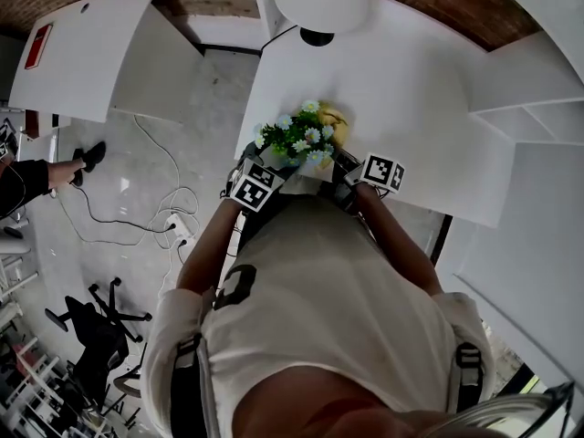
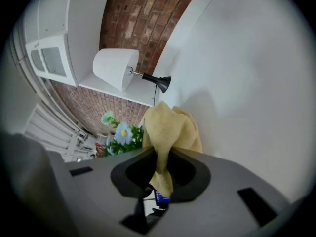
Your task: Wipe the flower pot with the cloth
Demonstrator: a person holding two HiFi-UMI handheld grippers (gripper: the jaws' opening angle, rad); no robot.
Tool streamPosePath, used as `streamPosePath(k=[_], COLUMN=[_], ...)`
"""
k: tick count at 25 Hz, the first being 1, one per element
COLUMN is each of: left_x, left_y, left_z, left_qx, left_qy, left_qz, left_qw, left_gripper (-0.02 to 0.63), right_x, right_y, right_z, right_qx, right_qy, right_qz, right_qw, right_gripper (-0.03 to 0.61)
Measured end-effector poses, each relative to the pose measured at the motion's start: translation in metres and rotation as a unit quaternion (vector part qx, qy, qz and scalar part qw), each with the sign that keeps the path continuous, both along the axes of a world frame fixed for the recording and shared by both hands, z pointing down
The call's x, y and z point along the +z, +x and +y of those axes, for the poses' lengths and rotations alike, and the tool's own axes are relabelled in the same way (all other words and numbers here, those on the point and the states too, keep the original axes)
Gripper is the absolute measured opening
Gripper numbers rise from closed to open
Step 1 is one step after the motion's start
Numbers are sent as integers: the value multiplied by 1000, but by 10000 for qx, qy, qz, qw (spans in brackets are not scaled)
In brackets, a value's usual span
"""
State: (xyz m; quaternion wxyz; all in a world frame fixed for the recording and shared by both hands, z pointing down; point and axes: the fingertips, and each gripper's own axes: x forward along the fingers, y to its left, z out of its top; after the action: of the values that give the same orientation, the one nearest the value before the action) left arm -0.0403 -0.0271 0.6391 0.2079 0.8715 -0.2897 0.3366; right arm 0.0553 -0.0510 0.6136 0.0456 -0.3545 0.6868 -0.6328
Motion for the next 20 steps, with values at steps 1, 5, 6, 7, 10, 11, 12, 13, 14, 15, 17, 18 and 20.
streamPosePath(k=[1,5,6,7,10,11,12,13,14,15,17,18,20], left_x=[0,1,1,0,-1,-1,0,1,2,4,3,-1,-7], left_y=[1,5,7,10,16,16,15,12,7,0,-12,-15,-13], left_z=[2,9,11,13,19,20,20,20,18,14,2,-4,-11], left_qx=[46,-42,-42,-16,61,54,42,23,-14,-75,-220,-254,-183], left_qy=[3,-118,-150,-156,-146,-168,-192,-196,-179,-150,-110,-115,-151], left_qz=[-58,42,84,99,125,142,141,103,28,-57,-107,-59,29], left_qw=[10000,9999,9998,9998,9998,9997,9997,9998,9998,9998,9996,9996,9997], left_gripper=[356,356,356,356,356,356,356,356,356,356,356,356,356], right_x=[3,21,29,35,45,46,47,48,48,47,39,33,16], right_y=[-1,0,3,5,7,7,7,8,9,10,13,14,12], right_z=[1,9,12,15,18,18,18,19,20,20,18,17,12], right_qx=[-3,42,21,-19,-117,-157,-204,-246,-273,-277,-209,-142,-19], right_qy=[20,-153,-255,-327,-387,-381,-374,-368,-364,-358,-348,-342,-272], right_qz=[183,403,475,544,624,657,694,720,730,726,643,540,275], right_qw=[9998,9991,9985,9980,9972,9970,9967,9964,9963,9963,9971,9979,9993], right_gripper=[55,55,54,54,55,57,61,64,64,64,65,66,66])
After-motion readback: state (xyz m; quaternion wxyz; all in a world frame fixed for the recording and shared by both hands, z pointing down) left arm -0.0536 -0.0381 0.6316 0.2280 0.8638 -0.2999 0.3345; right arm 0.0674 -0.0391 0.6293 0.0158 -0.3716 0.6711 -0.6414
